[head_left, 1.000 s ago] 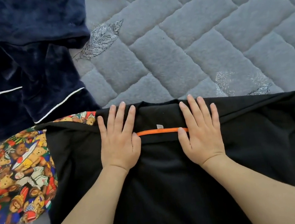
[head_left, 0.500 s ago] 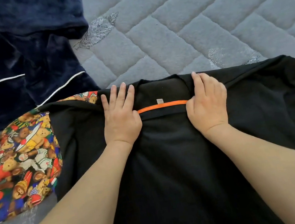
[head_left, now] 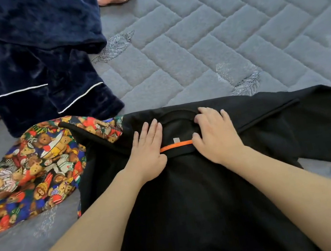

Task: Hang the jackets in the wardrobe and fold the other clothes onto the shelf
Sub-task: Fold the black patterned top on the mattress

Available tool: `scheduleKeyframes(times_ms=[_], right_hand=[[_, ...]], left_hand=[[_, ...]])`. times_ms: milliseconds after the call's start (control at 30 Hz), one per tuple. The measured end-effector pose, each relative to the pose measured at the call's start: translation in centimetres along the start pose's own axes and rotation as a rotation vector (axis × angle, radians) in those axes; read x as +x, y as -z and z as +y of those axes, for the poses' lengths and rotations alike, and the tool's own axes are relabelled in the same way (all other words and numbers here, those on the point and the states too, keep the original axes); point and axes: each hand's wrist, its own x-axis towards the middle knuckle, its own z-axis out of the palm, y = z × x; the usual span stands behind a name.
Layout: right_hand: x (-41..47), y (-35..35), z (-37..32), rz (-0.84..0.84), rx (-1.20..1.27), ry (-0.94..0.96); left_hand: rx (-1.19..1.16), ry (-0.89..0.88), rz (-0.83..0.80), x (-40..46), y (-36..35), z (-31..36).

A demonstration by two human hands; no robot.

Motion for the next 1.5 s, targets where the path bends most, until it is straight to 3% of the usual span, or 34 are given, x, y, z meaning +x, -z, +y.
scheduleKeyframes(times_ms=[67, 200, 400, 467, 533, 633, 800, 900, 967, 1067, 1133, 1233, 1333, 1400, 1500], right_hand=[[0.7, -2.1, -0.9, -0.008, 0.129, -0.001], [1.0, -6.5, -0.3, 0.078, -0.078, -0.013], [1.4, -7.7, 0.2, 0.156, -0.039, -0.001], [1.2, -7.6, 0.1, 0.160, -0.050, -0.001], [1.2, -7.6, 0.0, 0.155, -0.056, -0.005], [1.3, -7.5, 0.0, 0.151, -0.054, -0.014], [1.1, -7.4, -0.2, 0.154, -0.074, -0.031], [1.1, -7.3, -0.2, 0.152, -0.067, -0.026], [1.1, -7.2, -0.3, 0.152, -0.059, -0.027], [1.1, -7.4, -0.3, 0.151, -0.062, -0.025], [1.1, -7.4, -0.1, 0.148, -0.066, -0.026], [1.1, -7.3, -0.2, 0.144, -0.076, -0.033], [1.0, -7.0, -0.3, 0.123, -0.070, -0.043], [1.0, -6.9, -0.4, 0.119, -0.074, -0.042], [1.0, -7.3, -0.2, 0.116, -0.084, -0.039]], left_hand=[[-0.005, 0.000, 0.009, 0.5, -0.5, -0.4], [0.033, -0.012, 0.041, 0.5, -2.0, -1.1], [0.056, -0.068, -0.005, 0.1, -0.1, -1.2], [0.163, -0.106, 0.109, -0.6, 1.3, -2.9], [0.288, 0.041, 0.240, -2.0, 2.3, -4.9], [0.319, 0.329, 0.175, -3.4, 2.1, -6.8], [0.212, 0.447, 0.184, -2.9, 1.8, -6.3], [0.245, 0.651, 0.212, -5.0, 2.6, -6.5], [0.353, 0.580, 0.255, -5.9, 3.8, -6.9], [0.572, 0.280, 0.298, -4.6, 6.1, -8.0], [0.580, 0.163, 0.268, -3.4, 7.9, -8.8], [0.618, 0.109, 0.263, -3.1, 9.1, -8.9], [0.743, 0.132, 0.078, -5.0, 8.2, -7.3], [0.522, 0.418, 0.058, -6.6, 6.7, -6.0], [-0.226, 0.910, 0.423, -6.4, 5.9, -4.5]])
